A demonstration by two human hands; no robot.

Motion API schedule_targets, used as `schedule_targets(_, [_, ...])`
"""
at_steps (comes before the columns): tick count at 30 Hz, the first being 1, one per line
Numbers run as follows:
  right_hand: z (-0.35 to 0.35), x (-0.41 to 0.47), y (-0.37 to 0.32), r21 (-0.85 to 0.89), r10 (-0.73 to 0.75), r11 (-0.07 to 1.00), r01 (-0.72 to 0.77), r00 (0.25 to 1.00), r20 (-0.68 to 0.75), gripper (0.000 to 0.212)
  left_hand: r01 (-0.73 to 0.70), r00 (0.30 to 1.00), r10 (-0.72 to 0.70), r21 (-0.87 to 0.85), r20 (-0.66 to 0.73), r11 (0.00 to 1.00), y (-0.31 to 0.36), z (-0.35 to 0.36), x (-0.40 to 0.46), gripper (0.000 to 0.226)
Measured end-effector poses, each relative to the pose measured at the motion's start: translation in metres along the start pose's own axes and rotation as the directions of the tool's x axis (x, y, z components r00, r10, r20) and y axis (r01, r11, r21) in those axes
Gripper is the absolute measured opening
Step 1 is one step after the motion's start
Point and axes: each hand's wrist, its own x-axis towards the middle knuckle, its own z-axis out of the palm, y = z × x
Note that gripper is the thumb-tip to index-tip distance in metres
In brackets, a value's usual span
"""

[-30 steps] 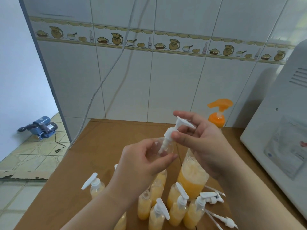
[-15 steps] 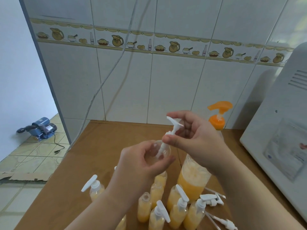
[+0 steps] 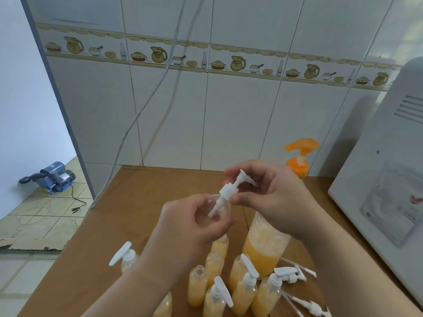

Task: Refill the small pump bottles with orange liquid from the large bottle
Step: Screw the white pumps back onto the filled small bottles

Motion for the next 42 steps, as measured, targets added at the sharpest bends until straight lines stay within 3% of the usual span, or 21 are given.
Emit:
schedule_targets(3, [0.0,0.001,-0.002,-0.152,-0.002,0.988,0.001,1.0,-0.002,0.02,-0.085,0.995,0.093,0.182,-0.038,0.98,-0.005,-0.006,0.005,0.023])
schedule_targets(7, [-0.008,0.005,-0.008,-0.167,0.035,0.986,-0.027,0.998,0.043,0.015,-0.129,0.991,0.121,0.146,0.062,0.981,-0.004,-0.01,0.011,0.018])
schedule_targets(8, [-0.007,0.005,-0.009,-0.192,0.031,0.981,-0.024,0.999,0.036,0.013,-0.168,0.986,0.161,0.206,0.053,0.964,-0.005,-0.01,0.013,0.02])
schedule_targets(11, [0.004,0.006,-0.009,-0.238,0.027,0.971,-0.036,0.999,-0.042,0.011,-0.275,0.957,0.285,0.445,0.046,0.852,-0.01,-0.011,0.019,0.031])
schedule_targets(15, [0.01,0.003,-0.01,-0.191,0.017,0.98,-0.05,0.985,-0.17,0.017,-0.323,0.942,0.327,0.473,0.077,0.82,-0.013,-0.012,0.029,0.031])
schedule_targets(17, [0.004,-0.003,-0.014,-0.237,-0.015,0.971,-0.031,0.982,-0.189,0.044,-0.267,0.962,0.264,0.394,0.062,0.88,-0.016,-0.011,0.036,0.028])
schedule_targets(19, [-0.011,-0.015,-0.013,-0.286,-0.083,0.958,0.003,0.96,-0.267,0.065,-0.125,0.992,0.123,0.346,0.027,0.93,-0.024,-0.01,0.042,0.029])
schedule_targets(23, [-0.042,-0.06,0.01,-0.036,-0.168,0.983,0.179,0.813,-0.558,0.042,0.078,0.997,-0.073,0.36,-0.028,0.93,-0.056,-0.004,0.045,0.032])
schedule_targets(25, [-0.047,-0.084,0.038,-0.044,-0.103,0.994,0.098,0.748,-0.655,0.036,0.095,0.991,-0.13,0.458,0.044,0.884,-0.068,0.003,0.049,0.032])
schedule_targets(27, [-0.043,-0.11,0.07,-0.078,-0.022,0.996,-0.051,0.684,-0.729,0.019,0.092,0.961,-0.226,0.587,0.158,0.804,-0.079,0.011,0.053,0.031])
schedule_targets(28, [-0.039,-0.124,0.087,-0.081,0.031,0.987,-0.138,0.661,-0.75,0.02,0.099,0.938,-0.282,0.627,0.2,0.773,-0.083,0.014,0.054,0.032])
schedule_targets(31, [-0.019,-0.159,0.136,-0.124,0.211,0.89,-0.438,0.638,-0.74,0.04,0.143,0.875,-0.405,0.658,0.266,0.74,-0.094,0.023,0.054,0.034])
schedule_targets(34, [0.004,-0.183,0.178,-0.265,0.381,0.725,-0.636,0.691,-0.615,0.055,0.184,0.836,-0.476,0.678,0.273,0.712,-0.095,0.027,0.055,0.029])
schedule_targets(37, [0.021,-0.194,0.201,-0.289,0.56,0.618,-0.731,0.668,-0.49,0.057,0.145,0.788,-0.535,0.752,0.306,0.643,-0.091,0.027,0.057,0.031])
schedule_targets(42, [0.031,-0.199,0.23,-0.44,0.556,0.563,-0.699,0.715,-0.424,0.059,0.062,0.718,-0.581,0.797,0.383,0.601,-0.091,0.024,0.055,0.026])
